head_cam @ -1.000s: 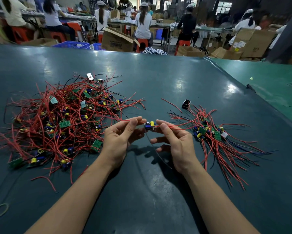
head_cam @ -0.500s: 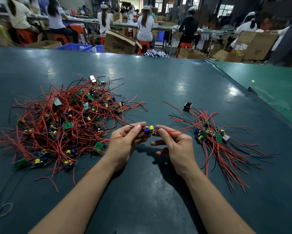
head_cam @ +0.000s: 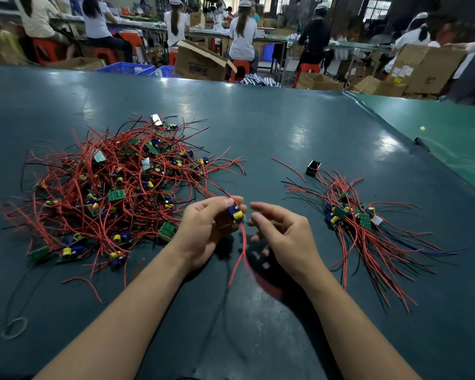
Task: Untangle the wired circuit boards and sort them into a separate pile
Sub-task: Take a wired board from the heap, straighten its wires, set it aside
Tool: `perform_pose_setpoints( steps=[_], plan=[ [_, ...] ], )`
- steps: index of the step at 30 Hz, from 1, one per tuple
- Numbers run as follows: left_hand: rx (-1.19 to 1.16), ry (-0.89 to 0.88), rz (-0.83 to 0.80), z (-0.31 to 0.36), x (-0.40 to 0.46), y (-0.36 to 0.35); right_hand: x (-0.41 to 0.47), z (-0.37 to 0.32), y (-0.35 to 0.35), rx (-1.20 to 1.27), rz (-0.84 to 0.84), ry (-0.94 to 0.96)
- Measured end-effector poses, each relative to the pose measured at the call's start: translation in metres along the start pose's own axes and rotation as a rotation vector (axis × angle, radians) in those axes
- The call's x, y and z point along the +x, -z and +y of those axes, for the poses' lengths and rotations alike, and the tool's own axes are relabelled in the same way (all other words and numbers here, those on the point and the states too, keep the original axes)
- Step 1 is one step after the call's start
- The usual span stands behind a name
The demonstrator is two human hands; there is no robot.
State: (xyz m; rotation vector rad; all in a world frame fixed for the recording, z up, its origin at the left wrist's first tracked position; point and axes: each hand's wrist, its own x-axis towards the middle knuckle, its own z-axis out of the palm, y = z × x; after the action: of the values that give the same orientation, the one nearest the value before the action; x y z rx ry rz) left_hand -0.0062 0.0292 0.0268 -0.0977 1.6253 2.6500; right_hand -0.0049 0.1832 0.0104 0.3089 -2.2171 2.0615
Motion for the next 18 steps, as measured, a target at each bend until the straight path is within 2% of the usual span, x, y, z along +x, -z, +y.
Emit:
perform_pose_setpoints(
  steps=[5, 7, 14, 18],
  plan=[
    [0.400, -0.100, -0.178, -0.007, -0.008, -0.005, 0.002, -0.005, 0.008, 0.153, -0.103, -0.037],
    [0.491, -0.136, -0.222, -0.007, -0.009, -0.004, 0.002, -0.007, 0.010, 0.205, -0.125, -0.056],
    [0.514, -0.106, -0.261, -0.006, -0.012, -0.004, 0.005, -0.004, 0.011, 0.332, -0.032, -0.229],
    [0.446, -0.072, -0.267, -0.001, -0.014, -0.006, 0.010, -0.004, 0.011, 0.471, 0.070, -0.229]
  ],
)
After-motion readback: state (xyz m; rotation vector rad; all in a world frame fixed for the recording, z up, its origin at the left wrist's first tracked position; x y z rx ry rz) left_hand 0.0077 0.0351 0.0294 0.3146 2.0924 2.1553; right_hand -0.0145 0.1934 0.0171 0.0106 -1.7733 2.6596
